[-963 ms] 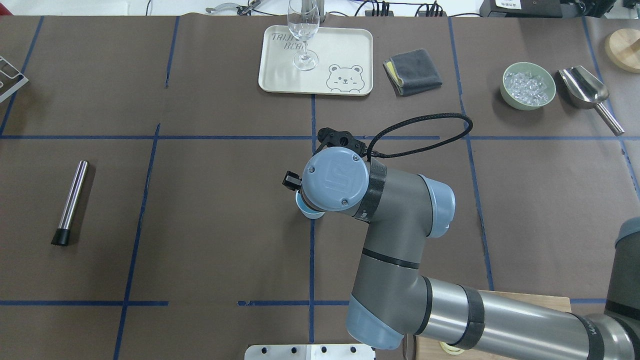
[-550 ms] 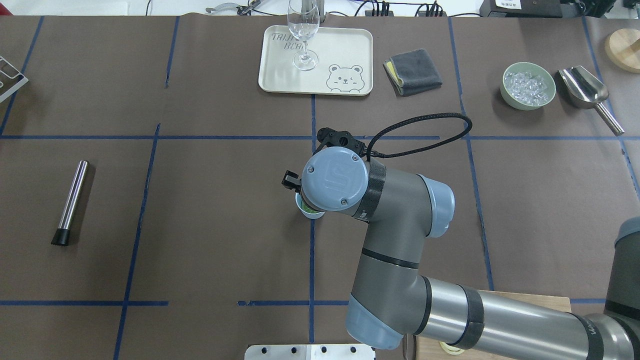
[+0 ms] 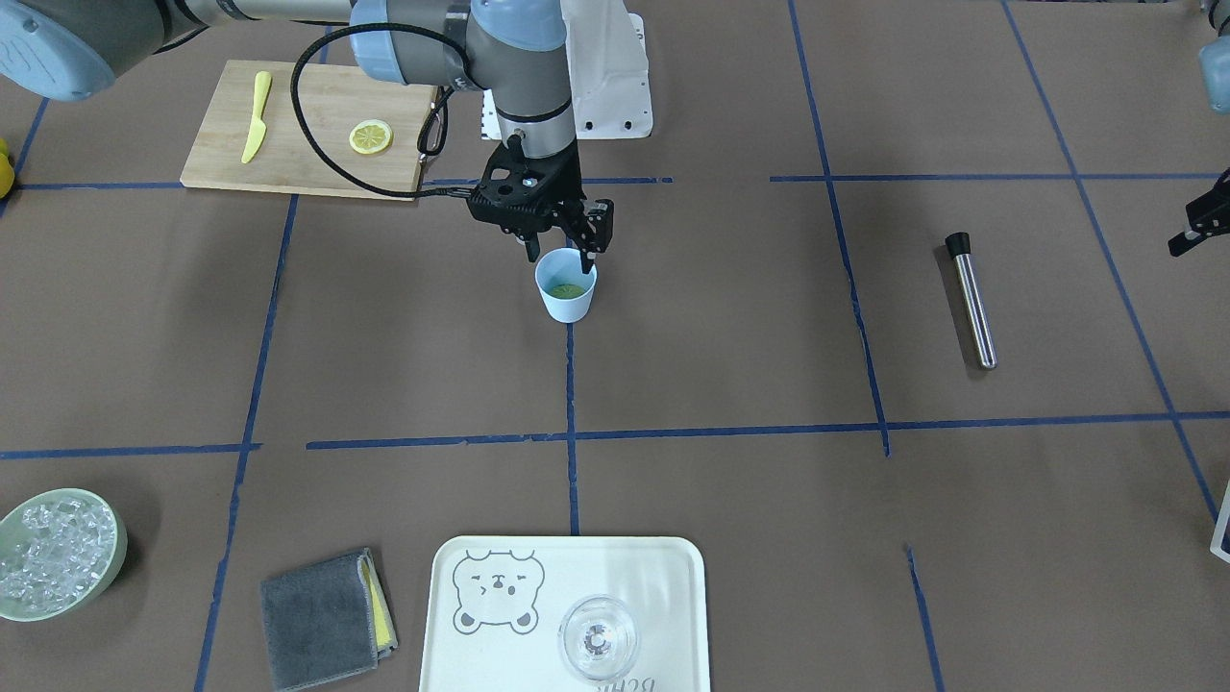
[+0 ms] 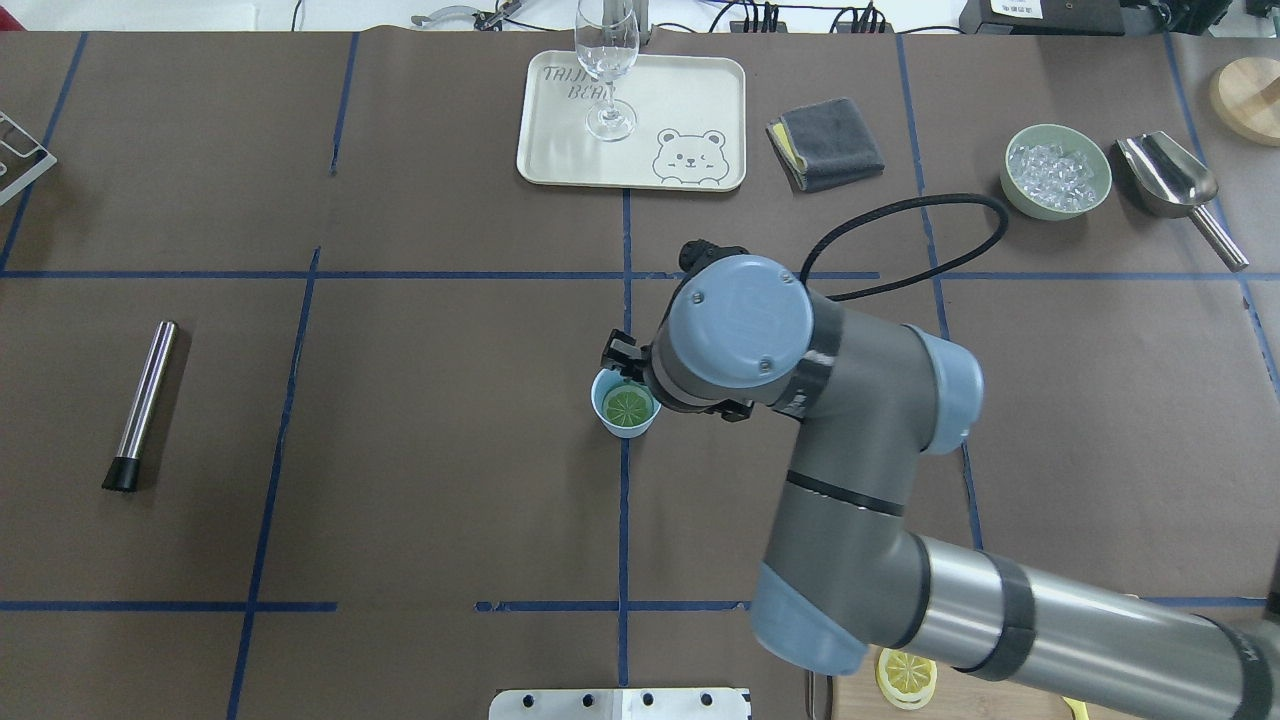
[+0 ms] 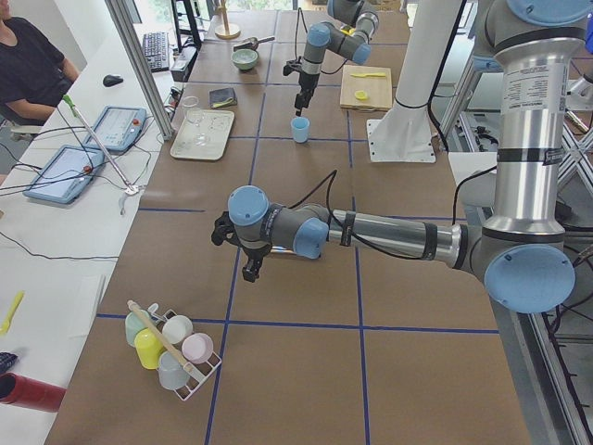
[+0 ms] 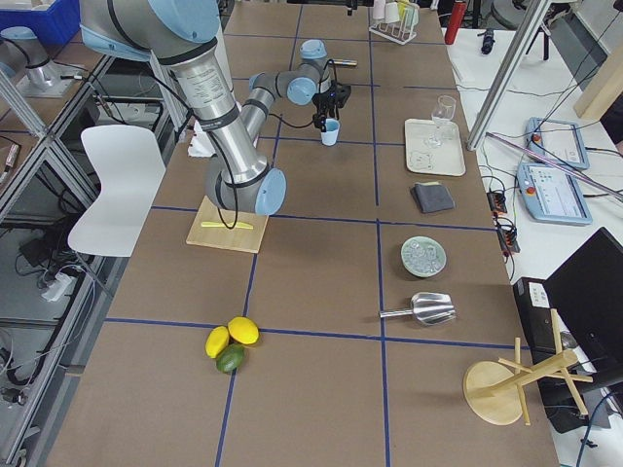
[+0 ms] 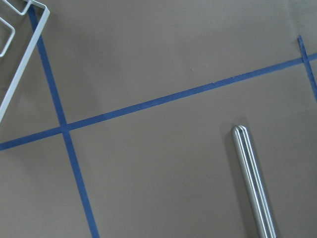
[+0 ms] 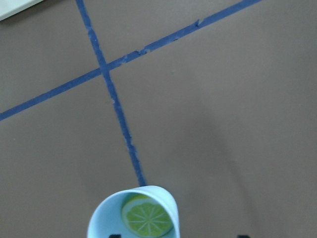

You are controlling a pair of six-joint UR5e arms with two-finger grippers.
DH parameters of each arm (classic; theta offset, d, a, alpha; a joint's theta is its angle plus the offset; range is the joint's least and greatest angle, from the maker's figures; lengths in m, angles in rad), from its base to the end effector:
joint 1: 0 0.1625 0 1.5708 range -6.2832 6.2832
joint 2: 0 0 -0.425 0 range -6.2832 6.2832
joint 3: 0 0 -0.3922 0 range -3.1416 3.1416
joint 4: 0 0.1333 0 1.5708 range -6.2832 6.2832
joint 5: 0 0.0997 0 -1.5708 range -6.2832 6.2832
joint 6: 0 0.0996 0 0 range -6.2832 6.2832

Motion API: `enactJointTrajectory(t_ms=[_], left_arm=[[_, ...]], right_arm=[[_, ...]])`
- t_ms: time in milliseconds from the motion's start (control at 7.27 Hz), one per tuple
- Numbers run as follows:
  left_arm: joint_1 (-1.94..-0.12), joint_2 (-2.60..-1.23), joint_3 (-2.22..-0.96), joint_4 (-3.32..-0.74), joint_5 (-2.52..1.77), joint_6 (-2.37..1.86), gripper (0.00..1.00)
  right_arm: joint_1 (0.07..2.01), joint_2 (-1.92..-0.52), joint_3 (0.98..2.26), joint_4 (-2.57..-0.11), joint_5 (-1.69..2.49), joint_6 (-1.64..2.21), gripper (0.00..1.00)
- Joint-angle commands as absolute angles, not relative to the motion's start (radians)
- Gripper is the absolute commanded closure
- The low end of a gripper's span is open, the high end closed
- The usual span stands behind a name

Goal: Squeeze lemon into cup
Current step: 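Withdraw the right gripper from the cup while the left gripper reaches the silver muddler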

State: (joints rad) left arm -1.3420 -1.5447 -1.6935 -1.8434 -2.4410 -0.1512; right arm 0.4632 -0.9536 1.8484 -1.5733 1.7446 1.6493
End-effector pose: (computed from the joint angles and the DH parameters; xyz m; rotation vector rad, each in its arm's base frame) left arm 0.0567 -0.4955 0.5734 0.1771 0.9110 0.2326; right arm -0.5120 -0.3855 0.1871 0.0111 -0.9118 0.4265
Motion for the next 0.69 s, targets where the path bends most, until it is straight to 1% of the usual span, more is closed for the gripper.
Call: enactJointTrajectory(t_ms=[0,138,275,550], left_arm=[[-1.146,-1.575,-1.669,-2.018,-2.314,-0.544,0.01],[-1.075,-1.61,-1.66,-2.02,-2.289,-0.649,0.02],[-1.01,-1.612,-1.657,-2.02,-2.204,-0.688,0.03],[-0.966,-1.65,-1.587,-2.025,-2.157,-0.719,0.04]], right_arm=[[0.541,-1.176,2.052,-1.572,1.804,1.483,0.09],[0.61,-1.237,2.086,-1.572,1.904,1.441,0.09],[0.67,-1.328,2.141,-1.571,1.96,1.377,0.0],[0.719,-1.397,2.166,-1.571,1.985,1.281,0.0]])
